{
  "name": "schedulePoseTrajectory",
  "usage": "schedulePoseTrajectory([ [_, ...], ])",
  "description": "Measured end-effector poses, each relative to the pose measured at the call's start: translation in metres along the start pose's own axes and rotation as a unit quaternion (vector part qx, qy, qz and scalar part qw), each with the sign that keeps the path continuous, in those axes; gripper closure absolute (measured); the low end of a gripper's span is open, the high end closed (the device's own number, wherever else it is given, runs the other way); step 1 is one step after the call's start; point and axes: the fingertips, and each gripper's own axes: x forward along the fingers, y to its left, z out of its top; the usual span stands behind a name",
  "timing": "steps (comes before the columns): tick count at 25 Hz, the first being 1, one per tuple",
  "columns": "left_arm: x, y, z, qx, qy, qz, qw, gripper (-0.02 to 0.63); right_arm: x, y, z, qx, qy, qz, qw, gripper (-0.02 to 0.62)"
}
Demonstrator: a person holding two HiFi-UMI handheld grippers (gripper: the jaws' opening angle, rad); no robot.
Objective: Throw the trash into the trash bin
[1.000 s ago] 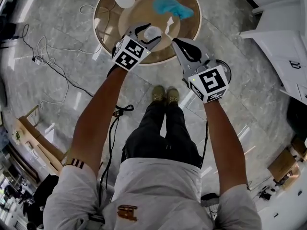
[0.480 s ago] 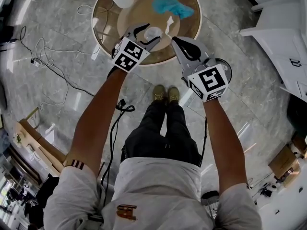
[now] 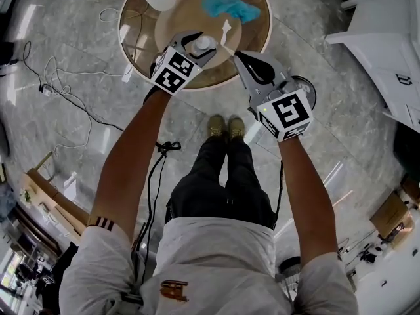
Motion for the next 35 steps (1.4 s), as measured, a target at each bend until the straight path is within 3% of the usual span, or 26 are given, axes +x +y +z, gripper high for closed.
schedulePoseTrajectory([
  [2,0.001,0.0,0.0,-0.001,-0.001,0.0,1.0,0.407,-0.003,-0.004,-0.002,0.002,0.001,-0.005,1.0,0.594],
  [10,-0.003,-0.005,0.006,-0.014,-0.01,-0.004,0.9998,0.414,-0.014,-0.018,-0.005,0.011,0.0,-0.027,1.0,0.594],
  [17,-0.014,-0.03,0.052,0.011,-0.062,-0.026,0.9977,0.414,-0.039,-0.032,-0.004,0.017,-0.006,-0.057,0.998,0.594],
  [25,0.027,-0.124,0.128,0.05,-0.105,-0.105,0.9877,0.415,-0.134,-0.088,-0.022,0.041,-0.015,-0.156,0.987,0.594],
  [35,0.098,-0.268,0.187,0.068,-0.108,-0.189,0.9738,0.414,-0.291,-0.148,-0.073,0.079,-0.012,-0.278,0.957,0.594],
])
